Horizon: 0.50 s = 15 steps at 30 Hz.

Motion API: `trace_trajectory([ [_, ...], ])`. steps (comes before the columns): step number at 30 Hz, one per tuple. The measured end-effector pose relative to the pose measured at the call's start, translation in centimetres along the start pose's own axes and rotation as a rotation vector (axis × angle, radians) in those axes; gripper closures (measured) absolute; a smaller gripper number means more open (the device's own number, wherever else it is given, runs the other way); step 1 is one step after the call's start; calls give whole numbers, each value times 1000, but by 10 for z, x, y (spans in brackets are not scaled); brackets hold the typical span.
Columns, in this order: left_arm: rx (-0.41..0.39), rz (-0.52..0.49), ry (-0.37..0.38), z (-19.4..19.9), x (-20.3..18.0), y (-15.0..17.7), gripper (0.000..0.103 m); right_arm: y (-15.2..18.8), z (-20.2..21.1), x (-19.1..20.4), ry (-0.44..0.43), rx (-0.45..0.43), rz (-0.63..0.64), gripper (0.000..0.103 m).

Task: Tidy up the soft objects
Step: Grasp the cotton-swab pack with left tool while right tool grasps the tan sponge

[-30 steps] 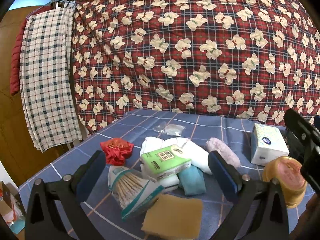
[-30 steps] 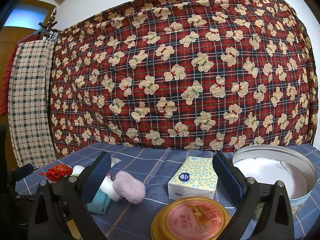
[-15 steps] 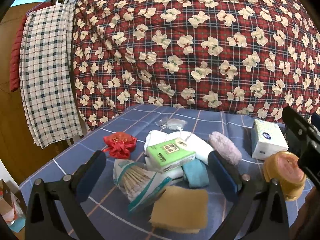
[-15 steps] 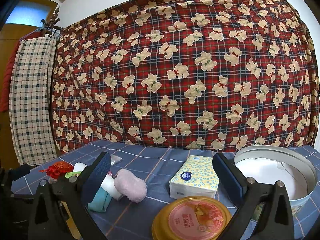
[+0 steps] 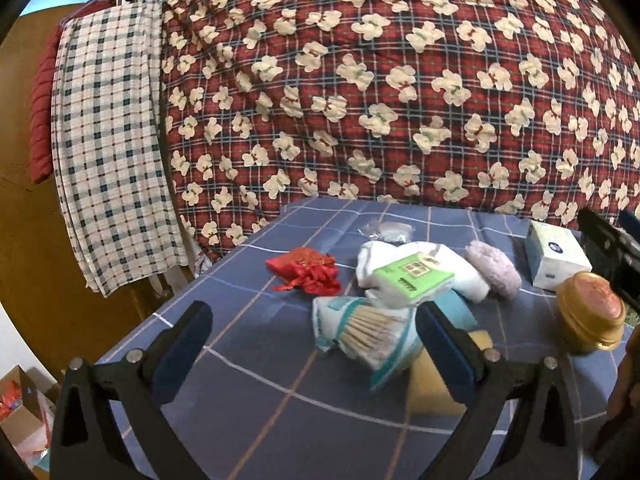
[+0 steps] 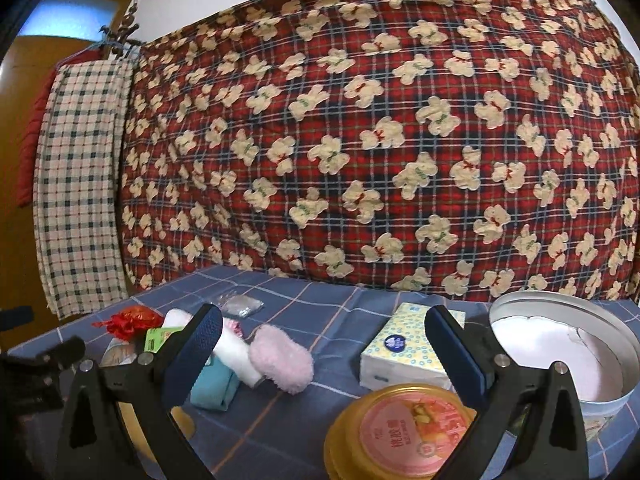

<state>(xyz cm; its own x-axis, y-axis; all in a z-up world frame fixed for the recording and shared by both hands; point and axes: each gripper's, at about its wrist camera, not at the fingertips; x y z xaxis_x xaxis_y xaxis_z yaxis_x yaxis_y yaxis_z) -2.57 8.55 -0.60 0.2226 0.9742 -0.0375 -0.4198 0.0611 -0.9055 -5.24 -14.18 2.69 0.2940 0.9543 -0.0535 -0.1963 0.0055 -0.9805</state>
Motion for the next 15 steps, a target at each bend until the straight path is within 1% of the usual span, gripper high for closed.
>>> trace_trajectory([
  [2, 7, -1, 16, 1, 5, -1, 0, 0, 0, 3, -27, 10, 9, 1],
  [5, 19, 9, 50, -1, 8, -1, 0, 1, -1, 7, -38, 22, 21, 1],
  [9, 62, 98, 171, -17, 6, -4, 1, 4, -1, 13, -42, 21, 34, 1],
  [10, 76, 121, 181, -25, 5, -5, 3, 4, -1, 13, -41, 21, 36, 1],
  [12, 116, 163, 176, -43, 2, -7, 9, 5, -2, 14, -41, 25, 36, 1],
  [14, 157, 196, 193, -58, -2, -6, 9, 5, -2, 14, -43, 27, 35, 1],
  [15, 181, 206, 190, -66, -4, -5, 9, 5, -2, 14, -42, 23, 36, 1],
])
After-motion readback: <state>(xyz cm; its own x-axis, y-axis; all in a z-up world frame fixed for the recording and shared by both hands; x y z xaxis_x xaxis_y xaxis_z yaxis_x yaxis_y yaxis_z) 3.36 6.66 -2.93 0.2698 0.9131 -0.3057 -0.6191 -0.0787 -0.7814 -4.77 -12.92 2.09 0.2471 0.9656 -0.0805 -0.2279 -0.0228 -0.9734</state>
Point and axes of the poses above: each gripper's, at about its wrist camera, not at the fingertips, and z roughly against the way its jaws point, x to its left, y to its underside, and after that the axes turned 11 degrees about y, right-handed
